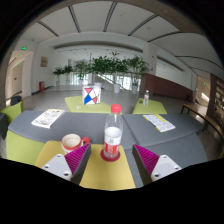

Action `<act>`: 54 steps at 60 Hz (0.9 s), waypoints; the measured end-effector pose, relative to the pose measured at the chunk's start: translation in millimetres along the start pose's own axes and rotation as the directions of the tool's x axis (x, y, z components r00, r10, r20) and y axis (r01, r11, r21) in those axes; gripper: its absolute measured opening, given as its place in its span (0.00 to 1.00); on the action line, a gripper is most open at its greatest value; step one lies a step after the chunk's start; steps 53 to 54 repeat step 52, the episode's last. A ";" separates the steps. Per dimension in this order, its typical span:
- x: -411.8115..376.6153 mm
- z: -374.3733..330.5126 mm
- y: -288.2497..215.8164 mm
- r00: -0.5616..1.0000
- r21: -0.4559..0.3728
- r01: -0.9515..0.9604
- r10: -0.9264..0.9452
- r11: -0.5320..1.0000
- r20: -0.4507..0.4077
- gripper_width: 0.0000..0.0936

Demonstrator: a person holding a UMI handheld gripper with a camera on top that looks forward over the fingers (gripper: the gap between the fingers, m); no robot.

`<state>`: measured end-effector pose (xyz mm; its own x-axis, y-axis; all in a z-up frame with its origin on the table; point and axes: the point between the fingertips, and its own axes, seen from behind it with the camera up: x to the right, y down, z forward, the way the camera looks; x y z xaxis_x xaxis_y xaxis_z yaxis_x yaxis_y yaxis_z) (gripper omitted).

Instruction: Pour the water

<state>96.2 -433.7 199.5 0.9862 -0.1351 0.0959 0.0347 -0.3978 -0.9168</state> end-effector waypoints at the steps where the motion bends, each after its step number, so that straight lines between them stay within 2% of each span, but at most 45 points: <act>1: -2.4 -17.1 3.9 1.000 -0.003 -0.004 0.004 1.000 -0.004 0.91; 14: 1.3 -144.2 29.9 0.997 -0.049 -0.062 0.059 0.997 -0.057 0.91; 23: 6.1 -195.0 46.5 0.995 -0.052 -0.084 0.080 0.995 -0.066 0.91; 34: 10.3 -223.3 51.1 0.994 -0.032 -0.084 0.081 0.996 -0.071 0.91; 54: 13.8 -229.2 48.9 0.996 0.002 -0.052 0.052 0.999 -0.069 0.91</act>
